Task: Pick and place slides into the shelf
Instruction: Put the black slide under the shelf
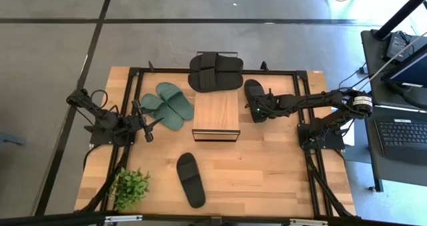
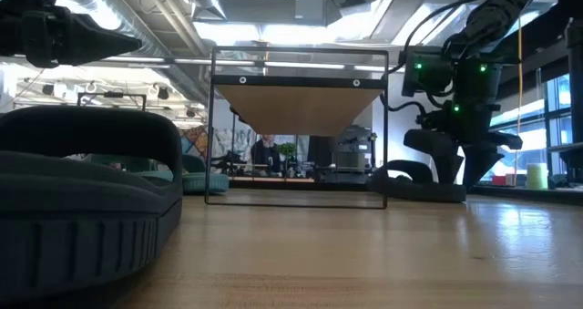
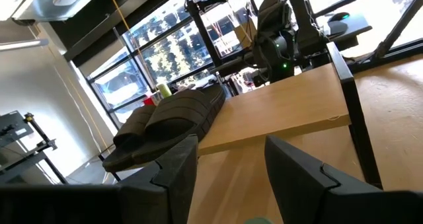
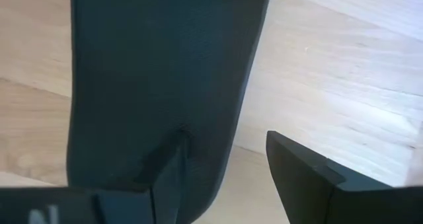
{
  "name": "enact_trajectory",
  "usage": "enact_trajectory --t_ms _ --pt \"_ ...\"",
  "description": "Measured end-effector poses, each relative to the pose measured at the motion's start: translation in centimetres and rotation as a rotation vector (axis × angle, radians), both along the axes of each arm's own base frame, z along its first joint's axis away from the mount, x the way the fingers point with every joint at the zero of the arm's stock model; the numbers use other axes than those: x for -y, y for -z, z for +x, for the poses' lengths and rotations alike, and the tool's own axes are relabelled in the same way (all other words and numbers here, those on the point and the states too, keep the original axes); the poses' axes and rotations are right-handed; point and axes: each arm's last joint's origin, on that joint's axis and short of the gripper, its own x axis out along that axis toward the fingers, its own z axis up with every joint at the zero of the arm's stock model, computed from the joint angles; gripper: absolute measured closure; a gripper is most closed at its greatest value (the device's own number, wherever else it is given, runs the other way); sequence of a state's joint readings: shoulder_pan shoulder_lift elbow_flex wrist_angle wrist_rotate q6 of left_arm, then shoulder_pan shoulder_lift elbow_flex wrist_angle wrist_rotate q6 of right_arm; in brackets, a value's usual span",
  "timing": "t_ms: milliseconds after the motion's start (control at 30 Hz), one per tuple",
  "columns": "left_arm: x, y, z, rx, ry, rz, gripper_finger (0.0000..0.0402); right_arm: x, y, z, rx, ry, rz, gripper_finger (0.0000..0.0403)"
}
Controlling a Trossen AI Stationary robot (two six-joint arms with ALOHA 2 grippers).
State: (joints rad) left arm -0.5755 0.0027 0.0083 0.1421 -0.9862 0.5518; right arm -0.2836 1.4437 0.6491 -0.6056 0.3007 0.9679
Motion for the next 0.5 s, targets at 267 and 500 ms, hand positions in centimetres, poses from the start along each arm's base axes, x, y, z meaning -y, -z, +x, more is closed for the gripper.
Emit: enact_trajectory --t_ms 267,500 --pt "0.00 0.00 0.00 0.000 0.000 -0.001 0.0233 0.00 0.05 0.02 0.016 0.021 0.031 0.0194" --pt "0.00 0.01 0.00 0.001 0.000 -0.003 0.0233 0.77 0.07 -0.24 0.023 0.017 0.080 0.0194"
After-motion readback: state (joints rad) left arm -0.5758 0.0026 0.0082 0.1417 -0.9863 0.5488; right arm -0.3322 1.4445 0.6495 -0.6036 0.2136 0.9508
